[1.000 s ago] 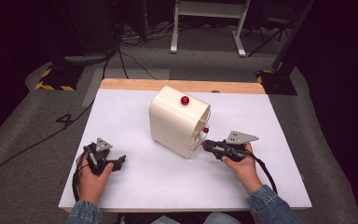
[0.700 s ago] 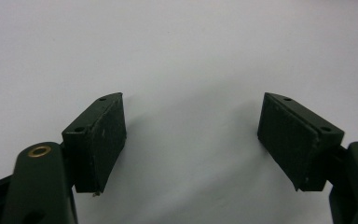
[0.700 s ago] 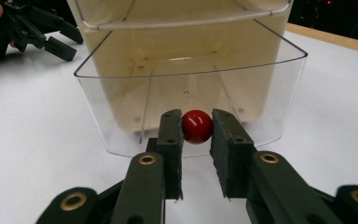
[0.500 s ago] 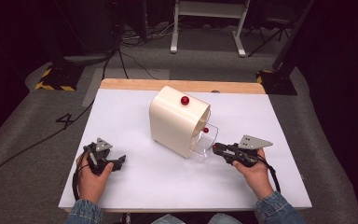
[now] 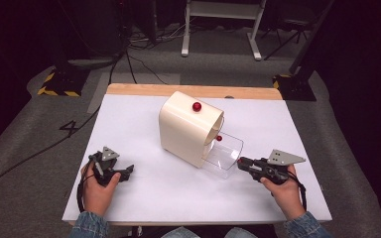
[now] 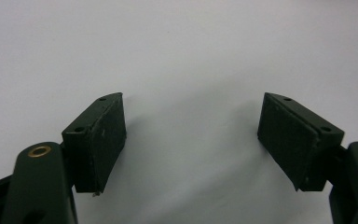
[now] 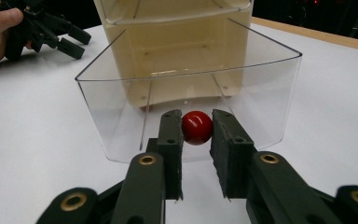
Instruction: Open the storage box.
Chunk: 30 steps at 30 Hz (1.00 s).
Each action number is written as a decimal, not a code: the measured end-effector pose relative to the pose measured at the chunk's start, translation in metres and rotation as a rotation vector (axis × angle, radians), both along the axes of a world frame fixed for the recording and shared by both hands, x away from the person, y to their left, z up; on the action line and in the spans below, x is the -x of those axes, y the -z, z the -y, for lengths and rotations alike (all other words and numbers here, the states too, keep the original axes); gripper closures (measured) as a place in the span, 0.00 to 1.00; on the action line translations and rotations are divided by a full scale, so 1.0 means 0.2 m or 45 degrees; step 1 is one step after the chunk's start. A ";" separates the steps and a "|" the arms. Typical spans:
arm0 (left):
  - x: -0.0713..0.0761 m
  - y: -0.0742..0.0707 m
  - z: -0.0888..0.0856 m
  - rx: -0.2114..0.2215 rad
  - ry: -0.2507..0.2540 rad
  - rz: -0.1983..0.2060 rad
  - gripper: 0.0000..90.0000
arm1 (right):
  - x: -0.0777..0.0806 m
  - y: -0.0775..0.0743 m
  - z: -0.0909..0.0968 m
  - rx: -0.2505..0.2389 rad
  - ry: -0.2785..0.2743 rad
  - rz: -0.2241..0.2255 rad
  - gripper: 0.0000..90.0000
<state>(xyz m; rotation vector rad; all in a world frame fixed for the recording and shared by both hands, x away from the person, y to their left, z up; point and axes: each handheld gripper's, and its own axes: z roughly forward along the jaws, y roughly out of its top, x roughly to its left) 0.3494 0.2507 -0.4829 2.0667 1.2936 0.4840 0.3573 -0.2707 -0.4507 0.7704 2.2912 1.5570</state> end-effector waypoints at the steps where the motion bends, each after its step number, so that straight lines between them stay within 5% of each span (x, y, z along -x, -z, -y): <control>1: 0.00 0.00 0.00 0.001 0.000 -0.001 0.26 | 0.01 0.00 0.01 0.003 0.001 -0.002 0.82; 17: 0.00 0.00 0.00 0.000 0.002 0.000 0.26 | 0.05 0.06 0.10 0.063 0.016 -0.055 0.82; 19: 0.00 0.00 0.00 0.001 0.000 -0.001 0.26 | 0.05 0.08 0.11 0.070 0.018 -0.068 0.90; 26: 0.00 0.00 0.00 0.002 0.000 -0.001 0.26 | 0.06 0.12 0.09 0.128 0.019 -0.086 0.79; 30: 0.00 0.00 0.00 0.002 0.001 -0.001 0.26 | 0.06 0.10 0.10 0.106 0.030 -0.074 0.76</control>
